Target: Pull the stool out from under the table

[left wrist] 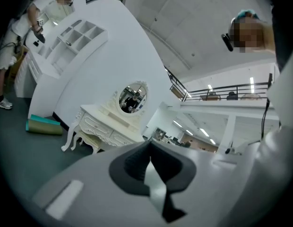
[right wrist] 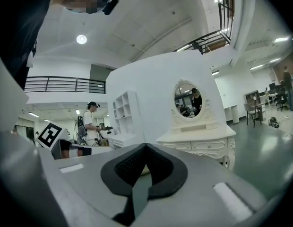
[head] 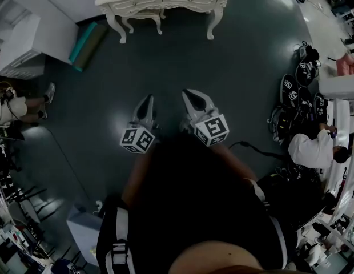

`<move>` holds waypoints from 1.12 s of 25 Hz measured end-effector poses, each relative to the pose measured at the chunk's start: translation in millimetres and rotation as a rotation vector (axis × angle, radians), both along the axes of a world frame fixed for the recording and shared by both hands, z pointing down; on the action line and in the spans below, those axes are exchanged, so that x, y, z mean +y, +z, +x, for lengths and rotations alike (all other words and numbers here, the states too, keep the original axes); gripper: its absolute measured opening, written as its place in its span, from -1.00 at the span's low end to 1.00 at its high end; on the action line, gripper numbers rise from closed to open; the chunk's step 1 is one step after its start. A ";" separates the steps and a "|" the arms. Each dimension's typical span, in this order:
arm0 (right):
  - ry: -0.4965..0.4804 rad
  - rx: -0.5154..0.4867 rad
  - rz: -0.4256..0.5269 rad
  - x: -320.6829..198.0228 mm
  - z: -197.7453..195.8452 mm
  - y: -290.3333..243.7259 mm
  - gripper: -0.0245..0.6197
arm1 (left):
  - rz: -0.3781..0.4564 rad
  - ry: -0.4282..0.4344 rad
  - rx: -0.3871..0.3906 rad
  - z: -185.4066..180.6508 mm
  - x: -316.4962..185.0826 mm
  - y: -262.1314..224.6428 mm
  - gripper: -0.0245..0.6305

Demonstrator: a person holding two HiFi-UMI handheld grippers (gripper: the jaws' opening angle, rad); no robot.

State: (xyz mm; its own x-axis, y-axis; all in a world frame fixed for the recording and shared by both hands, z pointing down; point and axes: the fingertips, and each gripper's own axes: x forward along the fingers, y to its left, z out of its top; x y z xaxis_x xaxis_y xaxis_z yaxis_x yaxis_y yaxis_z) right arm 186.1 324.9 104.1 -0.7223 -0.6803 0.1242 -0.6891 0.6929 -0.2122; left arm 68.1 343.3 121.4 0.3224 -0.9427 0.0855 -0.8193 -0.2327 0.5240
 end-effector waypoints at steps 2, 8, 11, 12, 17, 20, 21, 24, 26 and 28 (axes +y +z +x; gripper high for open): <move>-0.003 -0.007 0.006 -15.7 9.3 -0.3 -0.93 | 0.007 -0.029 -0.002 3.6 -9.6 -2.7 -0.90; -0.033 -0.008 -0.007 -47.1 13.3 6.9 -0.93 | -0.037 -0.070 -0.001 3.4 -32.1 11.0 -0.90; -0.040 -0.001 -0.020 -71.5 8.1 13.9 -0.93 | -0.047 -0.079 0.014 -1.8 -57.7 17.4 -0.90; -0.040 0.002 -0.020 -80.7 6.4 15.1 -0.93 | -0.049 -0.082 0.024 -3.9 -67.5 20.0 -0.90; -0.032 0.028 -0.007 -129.5 -0.8 15.2 -0.93 | -0.073 -0.079 0.077 -12.5 -122.8 32.0 -0.90; -0.013 0.039 0.002 -169.2 -7.5 10.7 -0.93 | -0.083 -0.061 0.104 -19.0 -166.0 34.5 -0.90; -0.007 0.044 0.007 -184.0 -11.3 9.4 -0.93 | -0.088 -0.055 0.109 -22.4 -181.5 36.2 -0.90; 0.010 0.040 0.005 -224.3 -25.5 8.4 -0.93 | -0.115 -0.037 0.134 -35.2 -225.2 42.5 -0.90; 0.015 0.028 0.004 -246.8 -36.1 8.7 -0.93 | -0.136 -0.027 0.158 -45.1 -250.0 46.4 -0.90; 0.012 0.038 0.015 -271.1 -49.6 9.0 -0.93 | -0.148 -0.022 0.174 -58.2 -275.1 50.1 -0.90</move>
State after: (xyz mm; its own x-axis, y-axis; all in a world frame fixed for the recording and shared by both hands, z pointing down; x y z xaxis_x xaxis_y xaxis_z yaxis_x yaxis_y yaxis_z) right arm 136.5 53.7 113.1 -0.7094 -0.6905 0.1414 -0.7045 0.6878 -0.1750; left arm 9.9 68.3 171.5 0.3236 -0.9311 0.1684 -0.7177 -0.1256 0.6850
